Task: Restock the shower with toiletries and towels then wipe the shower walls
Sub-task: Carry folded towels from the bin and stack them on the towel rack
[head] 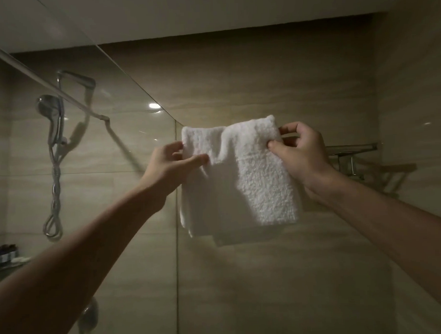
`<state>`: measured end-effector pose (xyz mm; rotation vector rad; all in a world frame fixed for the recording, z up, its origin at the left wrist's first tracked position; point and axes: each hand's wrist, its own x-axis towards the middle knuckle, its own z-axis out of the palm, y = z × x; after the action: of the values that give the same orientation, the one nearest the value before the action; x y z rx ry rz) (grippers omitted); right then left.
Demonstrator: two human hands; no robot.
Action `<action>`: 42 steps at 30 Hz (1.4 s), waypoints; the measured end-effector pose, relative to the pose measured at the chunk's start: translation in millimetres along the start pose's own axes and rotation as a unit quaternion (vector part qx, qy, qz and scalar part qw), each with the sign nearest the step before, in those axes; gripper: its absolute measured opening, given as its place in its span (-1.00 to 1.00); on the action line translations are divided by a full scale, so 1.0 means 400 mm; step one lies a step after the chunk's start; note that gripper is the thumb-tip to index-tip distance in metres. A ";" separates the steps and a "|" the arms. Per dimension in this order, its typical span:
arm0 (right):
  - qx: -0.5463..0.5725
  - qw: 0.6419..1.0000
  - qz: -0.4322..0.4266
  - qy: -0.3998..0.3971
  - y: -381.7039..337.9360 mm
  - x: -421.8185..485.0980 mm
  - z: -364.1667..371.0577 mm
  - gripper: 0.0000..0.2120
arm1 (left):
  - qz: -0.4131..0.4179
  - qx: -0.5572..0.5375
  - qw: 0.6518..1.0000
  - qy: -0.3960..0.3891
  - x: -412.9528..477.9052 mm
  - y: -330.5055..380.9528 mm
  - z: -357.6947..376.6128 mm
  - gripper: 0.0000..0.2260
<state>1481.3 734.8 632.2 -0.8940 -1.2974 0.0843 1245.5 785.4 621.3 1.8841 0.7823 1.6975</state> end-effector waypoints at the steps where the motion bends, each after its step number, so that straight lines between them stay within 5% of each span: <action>1: 0.003 1.000 0.000 0.004 0.013 0.021 0.004 -0.79 | 0.003 -0.002 1.000 -0.007 0.013 -0.003 0.009 -0.72; 22: 0.006 0.995 -0.093 0.026 0.146 0.480 0.151 -0.81 | 0.136 0.034 0.975 0.172 0.500 -0.059 0.067 -0.47; 31: -0.014 0.991 -0.102 0.090 0.211 0.671 0.229 -0.77 | 0.170 -0.004 0.974 0.150 0.735 -0.156 0.092 -0.54; 42: -0.054 0.987 -0.094 0.120 0.281 0.838 0.273 -0.76 | 0.114 -0.034 0.988 0.101 0.964 -0.237 0.146 -0.58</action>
<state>1541.0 1042.5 828.4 -0.8421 -1.1609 -0.2382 1320.1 1122.7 826.2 1.8339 0.5907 2.0536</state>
